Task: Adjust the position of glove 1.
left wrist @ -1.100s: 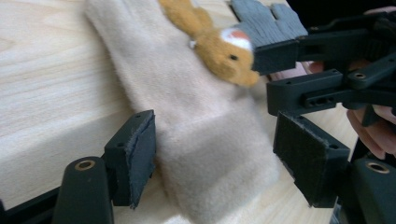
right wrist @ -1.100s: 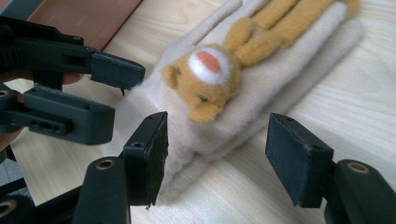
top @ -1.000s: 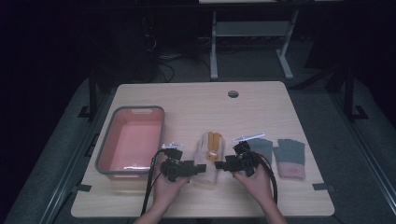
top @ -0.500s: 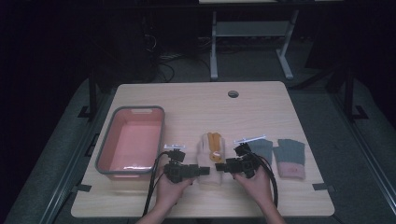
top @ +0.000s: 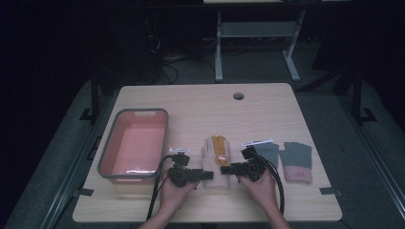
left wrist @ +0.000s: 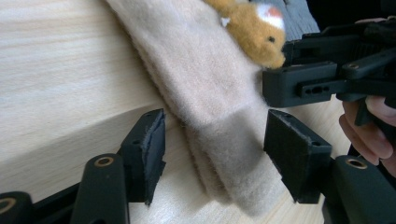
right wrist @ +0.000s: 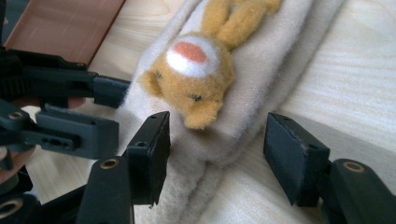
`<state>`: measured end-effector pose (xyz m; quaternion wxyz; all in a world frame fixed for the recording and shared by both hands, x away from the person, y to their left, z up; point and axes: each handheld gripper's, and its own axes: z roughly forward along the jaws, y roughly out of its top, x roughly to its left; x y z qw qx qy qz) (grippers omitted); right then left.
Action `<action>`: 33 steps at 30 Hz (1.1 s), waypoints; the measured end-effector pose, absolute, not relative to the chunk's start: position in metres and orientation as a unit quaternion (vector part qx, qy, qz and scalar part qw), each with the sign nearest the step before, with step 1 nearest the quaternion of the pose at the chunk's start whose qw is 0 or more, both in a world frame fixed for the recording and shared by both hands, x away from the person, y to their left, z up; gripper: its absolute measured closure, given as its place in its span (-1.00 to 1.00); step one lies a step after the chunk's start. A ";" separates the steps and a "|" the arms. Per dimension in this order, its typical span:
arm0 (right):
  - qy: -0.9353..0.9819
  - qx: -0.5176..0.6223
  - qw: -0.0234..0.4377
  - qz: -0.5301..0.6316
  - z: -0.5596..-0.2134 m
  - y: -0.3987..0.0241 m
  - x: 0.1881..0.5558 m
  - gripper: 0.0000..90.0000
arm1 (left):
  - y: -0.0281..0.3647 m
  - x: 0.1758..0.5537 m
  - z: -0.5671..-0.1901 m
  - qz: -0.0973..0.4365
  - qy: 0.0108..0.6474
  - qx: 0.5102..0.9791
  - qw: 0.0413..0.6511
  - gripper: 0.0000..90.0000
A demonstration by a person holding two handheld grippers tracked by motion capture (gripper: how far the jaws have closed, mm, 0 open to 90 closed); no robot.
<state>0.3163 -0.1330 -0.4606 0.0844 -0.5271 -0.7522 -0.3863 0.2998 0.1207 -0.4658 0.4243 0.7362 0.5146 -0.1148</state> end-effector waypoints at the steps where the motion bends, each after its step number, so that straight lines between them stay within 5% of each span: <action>1: -0.752 -0.527 0.085 -0.386 -0.461 -0.133 0.316 -0.09 | 0.119 0.300 -0.467 -0.115 0.513 0.738 0.423 -0.07; 10: -0.737 -0.534 0.111 -0.399 -0.467 -0.133 0.317 -0.12 | 0.117 0.302 -0.470 -0.130 0.514 0.735 0.422 0.25; 22: -0.711 -0.551 0.118 -0.420 -0.476 -0.129 0.314 0.37 | 0.116 0.307 -0.475 -0.158 0.516 0.730 0.419 0.40; 33: -0.713 -0.552 0.114 -0.416 -0.477 -0.125 0.315 0.56 | 0.114 0.312 -0.474 -0.167 0.511 0.735 0.413 0.50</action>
